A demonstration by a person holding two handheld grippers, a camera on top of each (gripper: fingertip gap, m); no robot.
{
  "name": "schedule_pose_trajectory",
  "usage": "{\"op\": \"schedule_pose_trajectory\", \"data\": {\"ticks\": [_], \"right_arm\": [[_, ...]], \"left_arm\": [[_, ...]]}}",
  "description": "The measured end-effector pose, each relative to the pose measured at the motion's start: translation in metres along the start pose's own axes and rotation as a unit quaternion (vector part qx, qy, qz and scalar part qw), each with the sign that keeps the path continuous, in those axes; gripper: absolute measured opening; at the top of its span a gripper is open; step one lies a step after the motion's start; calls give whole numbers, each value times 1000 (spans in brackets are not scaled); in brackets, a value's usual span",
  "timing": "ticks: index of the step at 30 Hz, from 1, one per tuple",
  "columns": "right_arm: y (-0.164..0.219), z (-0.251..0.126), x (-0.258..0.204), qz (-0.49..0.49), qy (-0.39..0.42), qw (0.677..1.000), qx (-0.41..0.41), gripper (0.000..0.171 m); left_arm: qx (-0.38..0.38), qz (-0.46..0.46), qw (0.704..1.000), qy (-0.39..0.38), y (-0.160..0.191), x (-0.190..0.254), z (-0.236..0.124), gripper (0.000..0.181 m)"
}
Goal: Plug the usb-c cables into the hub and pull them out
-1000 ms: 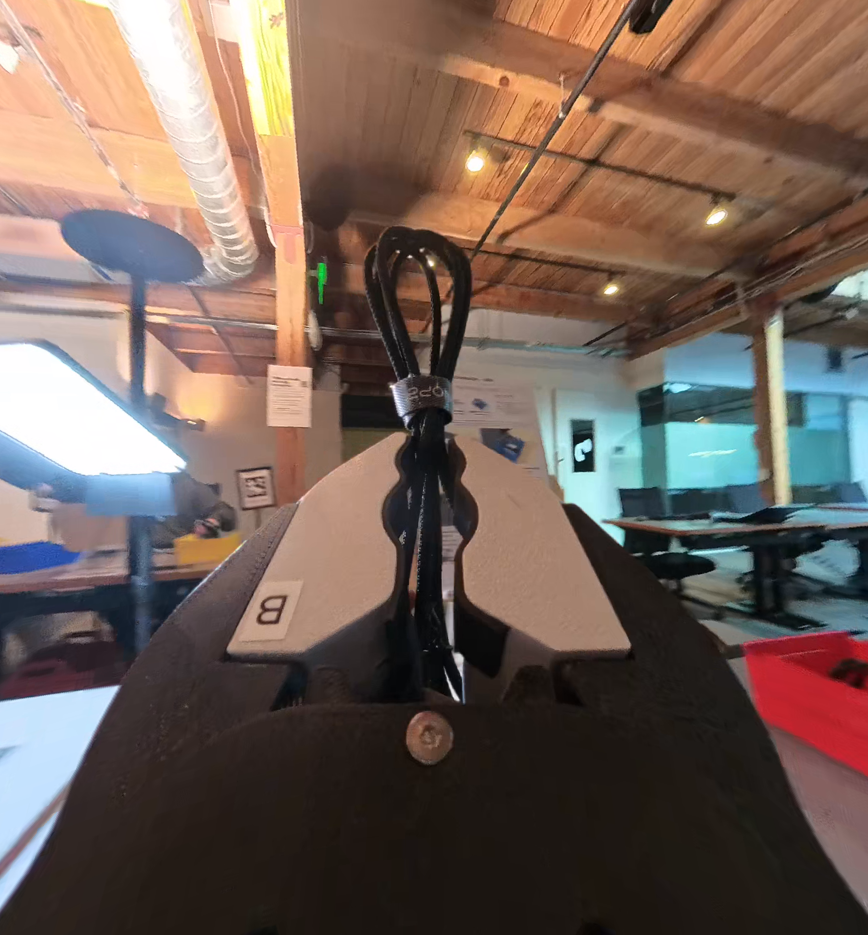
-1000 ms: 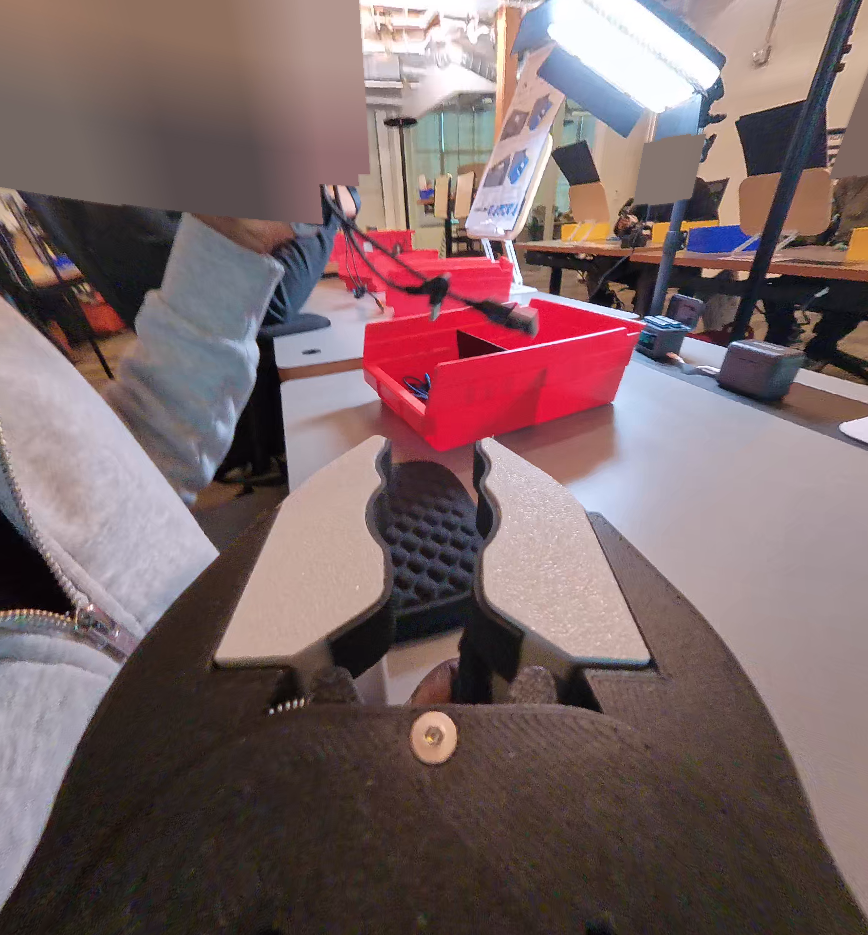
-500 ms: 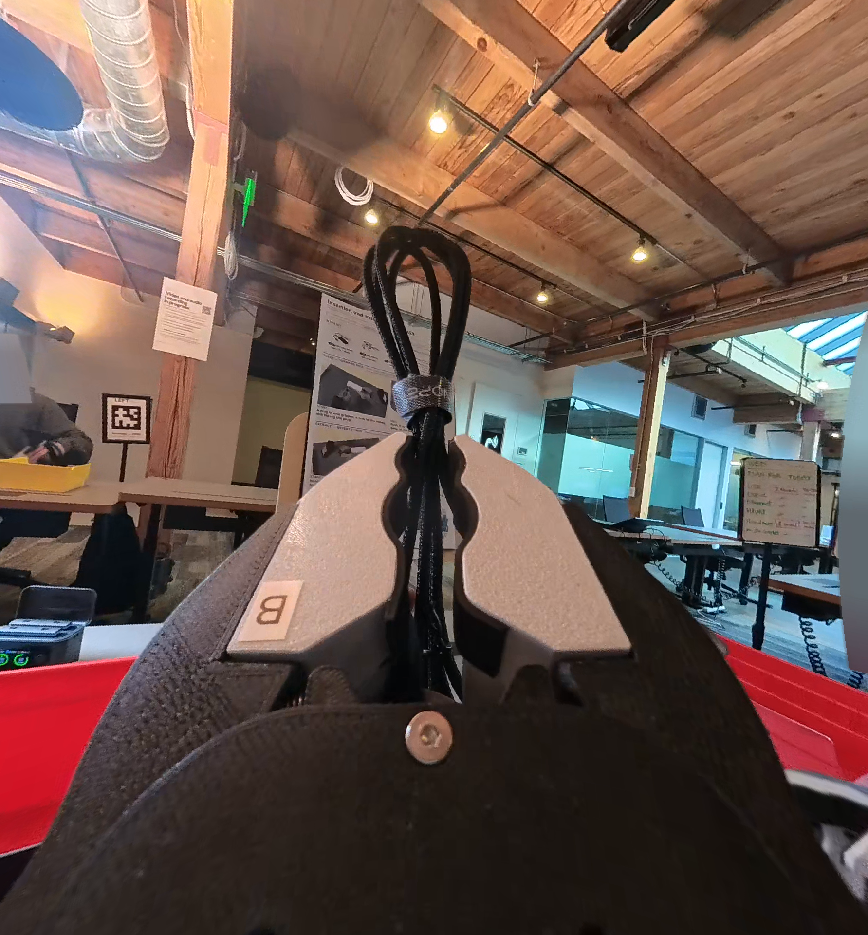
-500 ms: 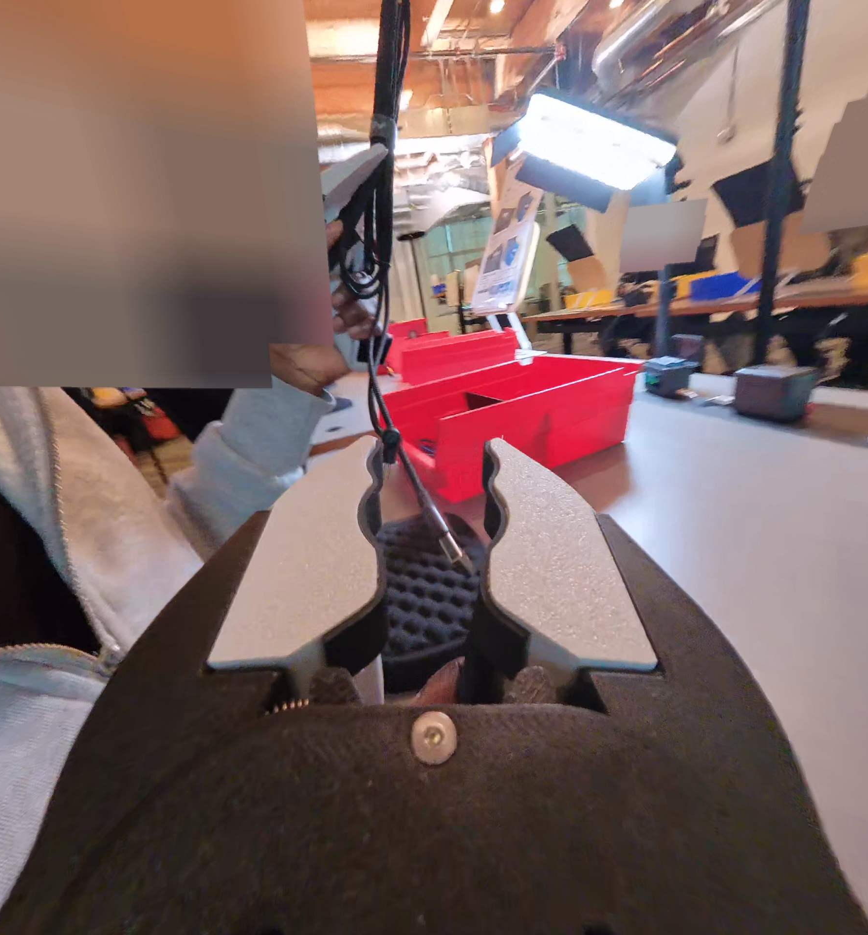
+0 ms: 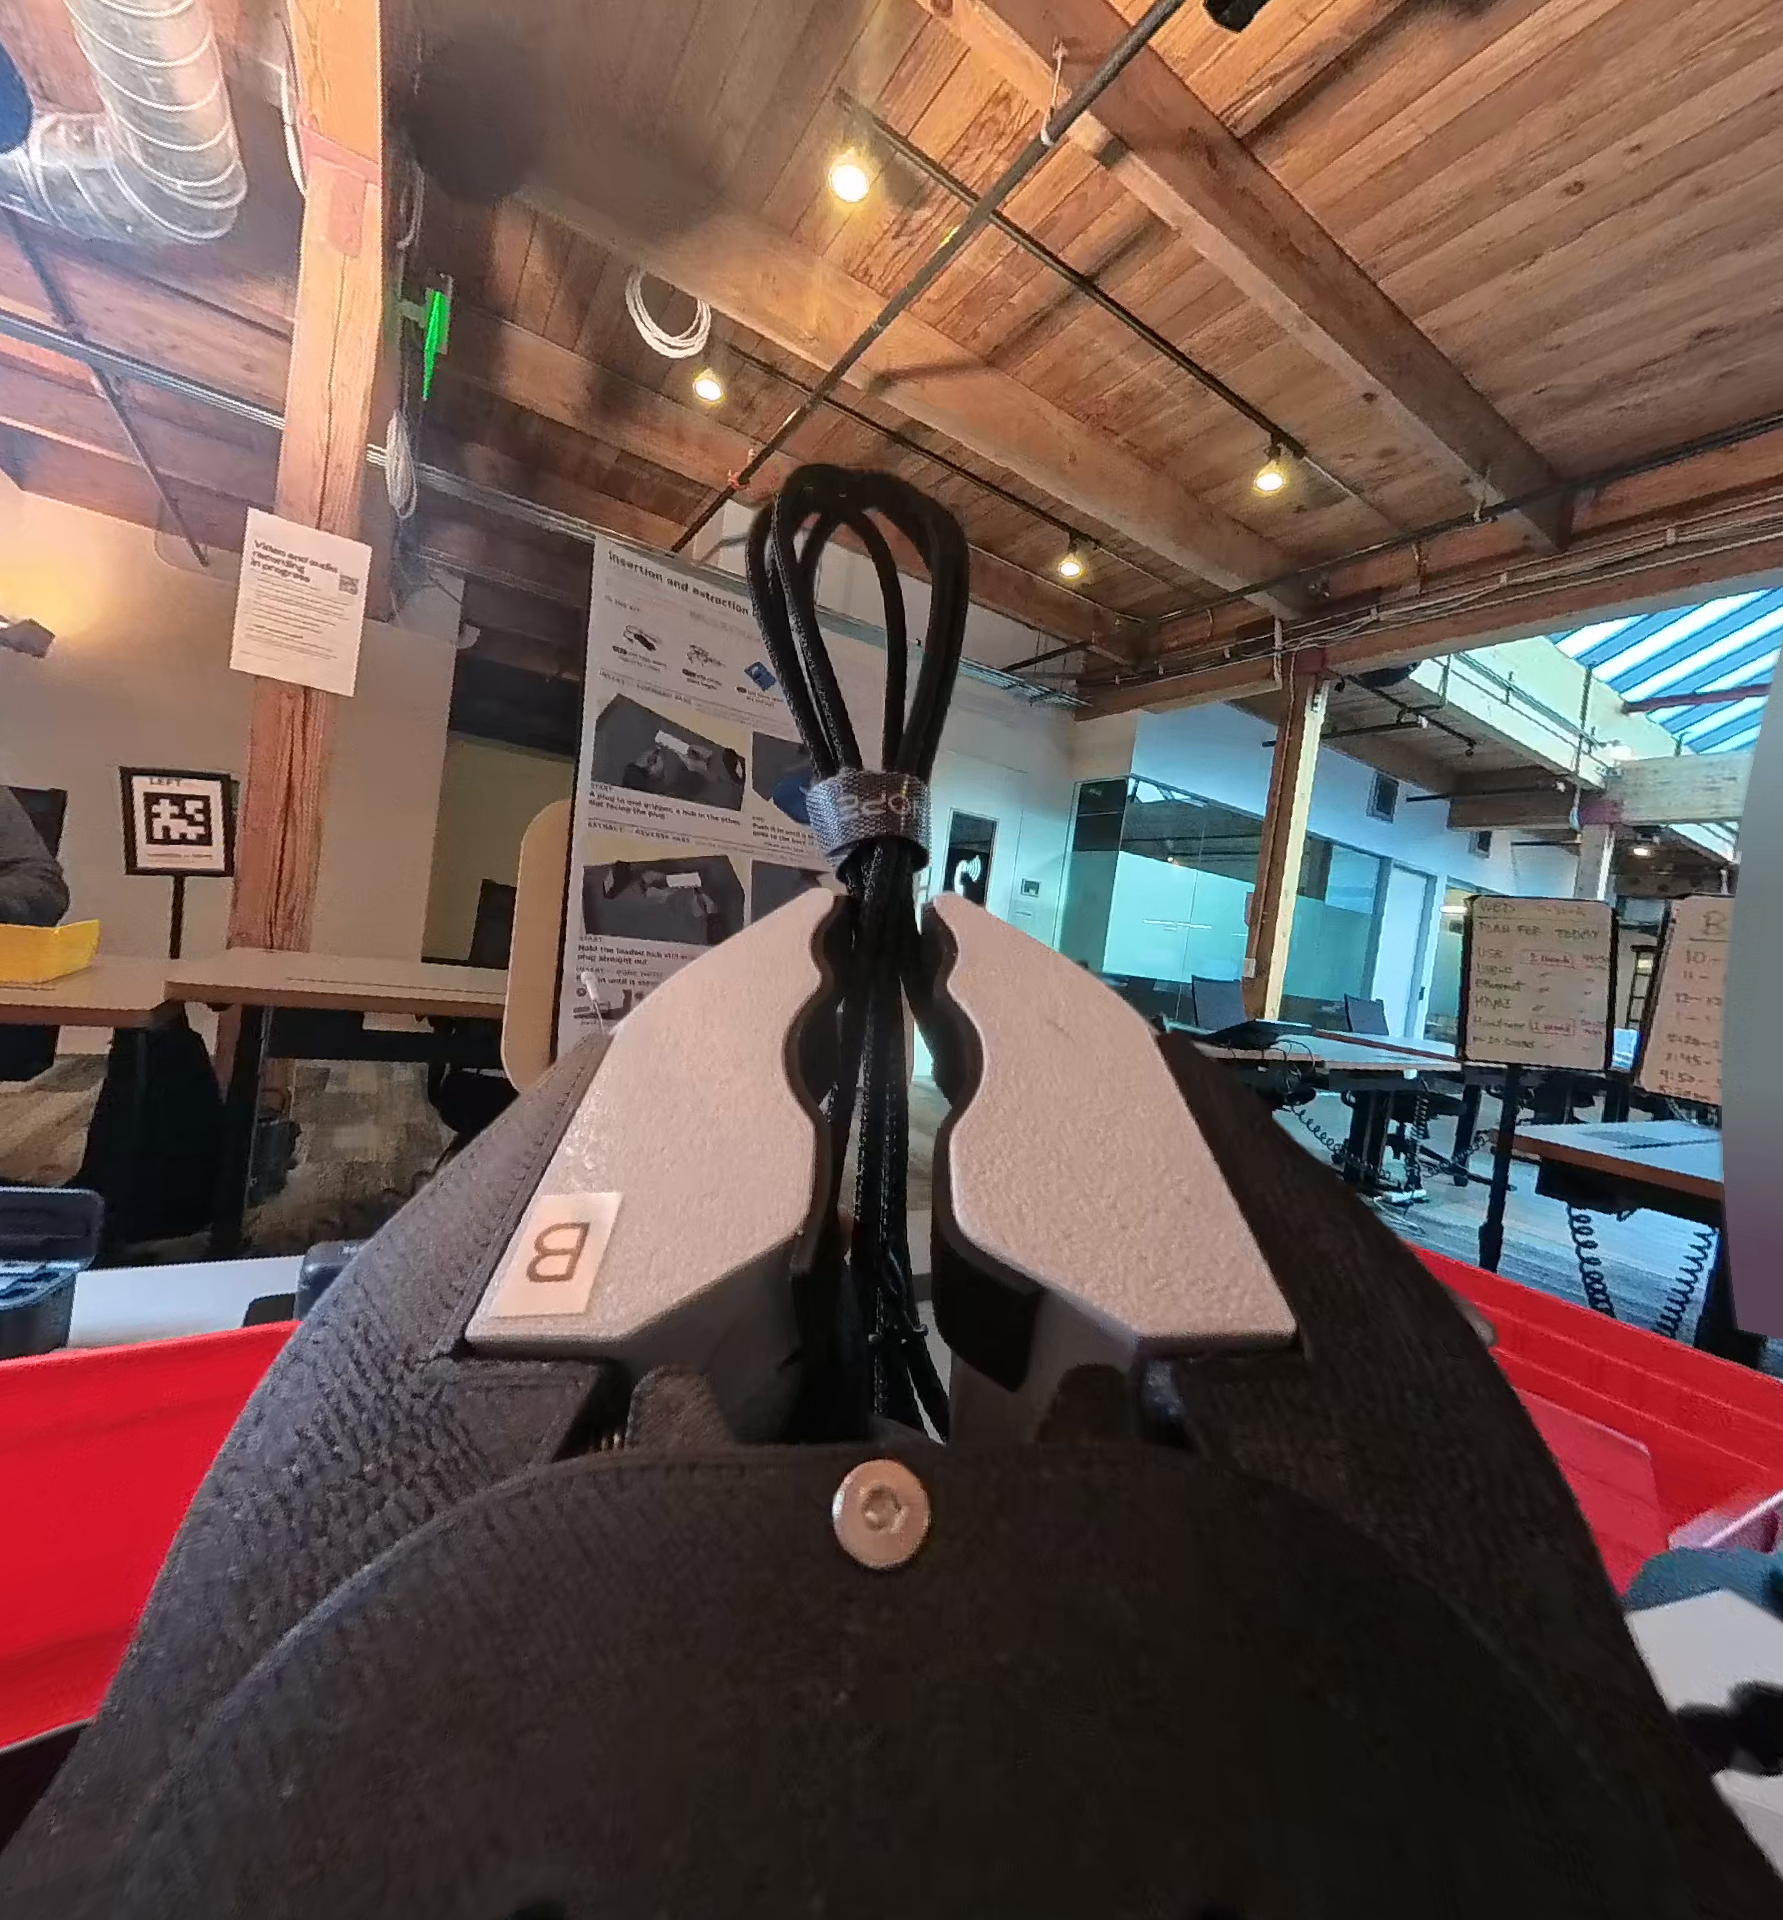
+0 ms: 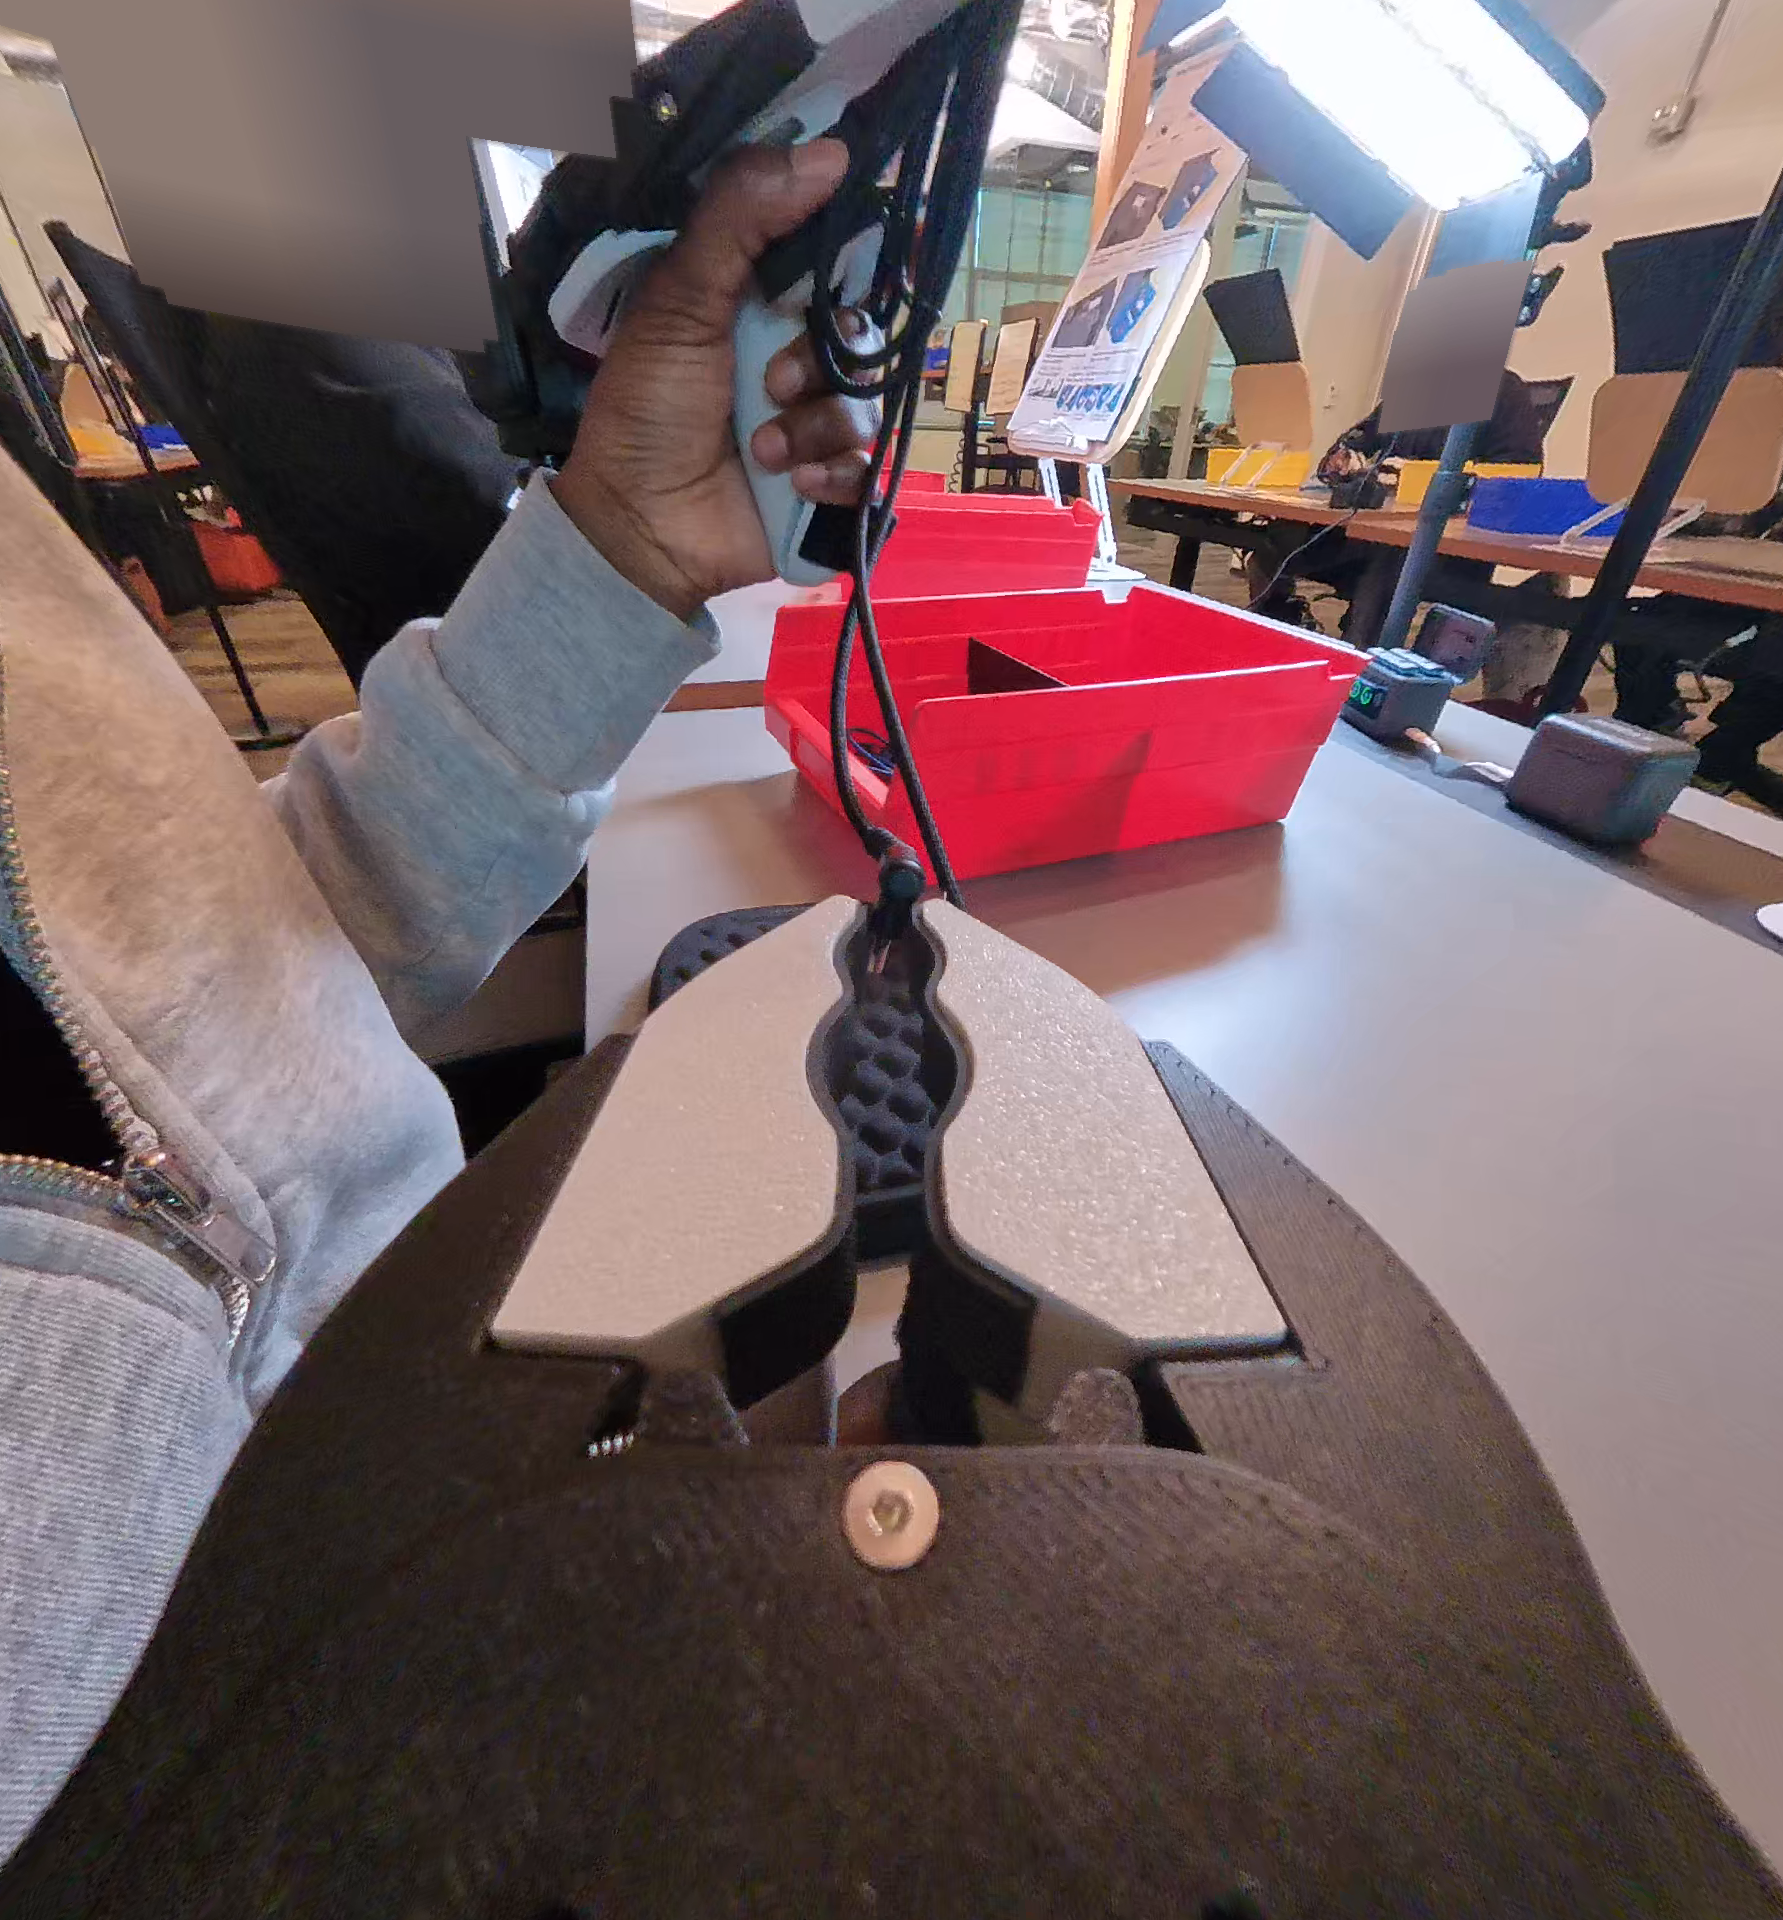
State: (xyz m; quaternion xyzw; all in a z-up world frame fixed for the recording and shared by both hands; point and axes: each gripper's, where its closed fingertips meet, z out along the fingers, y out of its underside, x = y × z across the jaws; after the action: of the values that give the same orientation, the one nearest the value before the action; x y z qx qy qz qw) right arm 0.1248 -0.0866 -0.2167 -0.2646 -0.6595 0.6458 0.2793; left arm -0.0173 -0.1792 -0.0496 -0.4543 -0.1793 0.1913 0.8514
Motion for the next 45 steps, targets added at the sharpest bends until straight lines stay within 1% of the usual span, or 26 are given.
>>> {"op": "schedule_pose_trajectory", "data": {"ticks": [2, 4, 8, 11, 13, 15, 16, 18, 20, 22, 26, 27, 30, 32, 33, 35, 36, 37, 38, 39, 40, 41, 42, 43, 44, 45], "right_arm": [[-3, -3, 4, -20, 17, 1000, 3, 6], [-9, -9, 14, -57, 50, 997, 5, 6], [-20, -19, 36, -192, 136, 972, -22, 6], [-28, -18, 54, -341, 200, 916, -68, 6], [-29, -14, 65, -433, 230, 866, -100, 5], [-28, -8, 73, -513, 250, 811, -126, 5], [-29, -5, 75, -555, 260, 779, -131, 5], [-27, 3, 75, -623, 261, 725, -136, 6], [-23, 11, 70, -662, 245, 696, -130, 5], [-19, 17, 65, -698, 223, 669, -124, 6], [-5, 23, 49, -752, 152, 630, -118, 6], [-3, 23, 47, -763, 139, 621, -118, 6], [0, 21, 42, -779, 108, 606, -117, 6], [3, 20, 39, -787, 92, 599, -114, 6], [5, 20, 39, -791, 88, 595, -116, 6], [5, 19, 39, -786, 88, 601, -113, 6], [3, 19, 39, -762, 92, 632, -105, 6], [-1, 18, 40, -706, 100, 694, -100, 7], [-4, 16, 44, -613, 108, 777, -100, 9], [-3, 15, 48, -481, 99, 865, -103, 19], [0, 15, 47, -322, 65, 939, -105, 30], [-1, 14, 41, -148, 14, 984, -93, 37], [-9, 13, 35, 29, -36, 997, -63, 42], [-21, 10, 32, 191, -87, 977, -19, 37], [-30, 7, 33, 316, -127, 940, 18, 32], [-30, 5, 37, 390, -147, 908, 38, 27]], "left_arm": [[-19, 4, 1000, -5, 10, -2, 1, 13], [-72, -1, 997, 5, 30, -2, 3, 15], [-182, -36, 983, 10, 83, -5, 4, 20], [-292, -73, 953, 23, 129, -5, -8, 45], [-323, -82, 943, 19, 141, -6, -17, 63], [-330, -80, 940, 4, 144, -7, -27, 71], [-328, -102, 939, 14, 143, 1, -31, 71], [-324, -202, 922, 66, 146, 30, -39, 66], [-339, -316, 878, 119, 158, 63, -49, 64], [-361, -398, 828, 160, 173, 89, -58, 59], [-337, -511, 766, 197, 175, 109, -57, 42], [-338, -520, 759, 200, 177, 110, -56, 39], [-352, -509, 758, 209, 186, 116, -58, 36], [-355, -506, 753, 224, 187, 122, -60, 27], [-349, -505, 754, 234, 185, 124, -60, 14], [-348, -484, 767, 239, 185, 125, -60, 11], [-337, -470, 778, 246, 183, 126, -59, 11], [-321, -463, 786, 252, 179, 127, -58, 11], [-299, -462, 794, 259, 174, 127, -57, 10], [-276, -464, 800, 264, 169, 126, -55, 10], [-261, -463, 806, 262, 167, 124, -54, 10], [-251, -457, 813, 258, 167, 122, -54, 10], [-245, -450, 820, 254, 168, 121, -55, 10], [-238, -444, 826, 253, 168, 121, -55, 10], [-233, -441, 828, 255, 169, 122, -56, 10], [-230, -437, 830, 258, 169, 123, -56, 10]]}}
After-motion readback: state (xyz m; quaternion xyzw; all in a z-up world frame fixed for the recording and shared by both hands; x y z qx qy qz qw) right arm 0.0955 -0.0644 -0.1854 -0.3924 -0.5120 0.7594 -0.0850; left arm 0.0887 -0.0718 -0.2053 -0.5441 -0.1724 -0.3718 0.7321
